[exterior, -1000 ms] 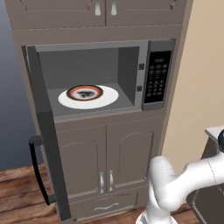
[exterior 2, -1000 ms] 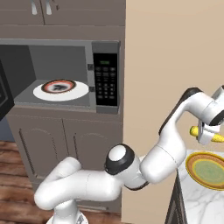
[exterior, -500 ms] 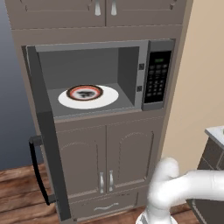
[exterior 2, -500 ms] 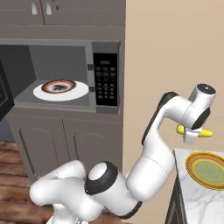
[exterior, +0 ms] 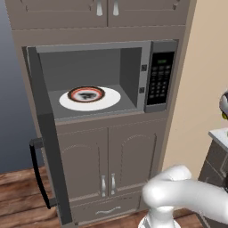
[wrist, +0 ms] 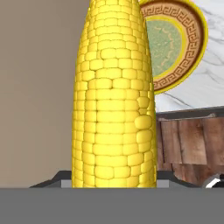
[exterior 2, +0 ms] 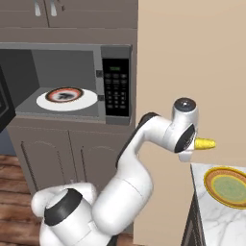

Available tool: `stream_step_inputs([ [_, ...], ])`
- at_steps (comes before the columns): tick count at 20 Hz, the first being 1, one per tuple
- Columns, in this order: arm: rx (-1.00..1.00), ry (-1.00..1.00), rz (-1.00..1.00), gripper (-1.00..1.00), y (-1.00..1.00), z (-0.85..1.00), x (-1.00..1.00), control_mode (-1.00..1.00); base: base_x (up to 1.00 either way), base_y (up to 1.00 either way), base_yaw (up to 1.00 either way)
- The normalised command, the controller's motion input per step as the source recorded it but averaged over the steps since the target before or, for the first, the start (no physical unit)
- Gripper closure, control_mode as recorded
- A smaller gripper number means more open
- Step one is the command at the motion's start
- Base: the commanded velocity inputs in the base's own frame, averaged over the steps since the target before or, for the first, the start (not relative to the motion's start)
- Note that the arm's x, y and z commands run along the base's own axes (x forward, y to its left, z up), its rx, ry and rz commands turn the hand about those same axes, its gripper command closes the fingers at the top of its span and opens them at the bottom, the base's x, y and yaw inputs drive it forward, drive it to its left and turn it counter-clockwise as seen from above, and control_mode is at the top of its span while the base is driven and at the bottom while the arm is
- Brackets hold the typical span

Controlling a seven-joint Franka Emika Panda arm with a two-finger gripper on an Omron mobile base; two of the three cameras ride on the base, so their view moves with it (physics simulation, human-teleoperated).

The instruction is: Pick the corn from the counter and place it in the microwave. Then turn on the microwave.

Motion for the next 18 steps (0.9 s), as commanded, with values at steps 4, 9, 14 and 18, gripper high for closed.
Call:
stream_step_inputs([
  [4, -0.13, 0.00, 0.00, 1.00, 0.39, 0.54, -0.22, -1.00, 0.00, 0.00, 0.00],
  [9, -0.11, 0.00, 0.00, 1.00, 0.35, 0.46, -0.24, -1.00, 0.00, 0.00, 0.00],
  [14, -0.08, 0.03, 0.07, 1.00, 0.26, 0.38, -0.38, -1.00, 0.00, 0.00, 0.00],
  [18, -0.06, 0.03, 0.17, 1.00, 0.27, 0.15, -0.46, -1.00, 0.00, 0.00, 0.00],
])
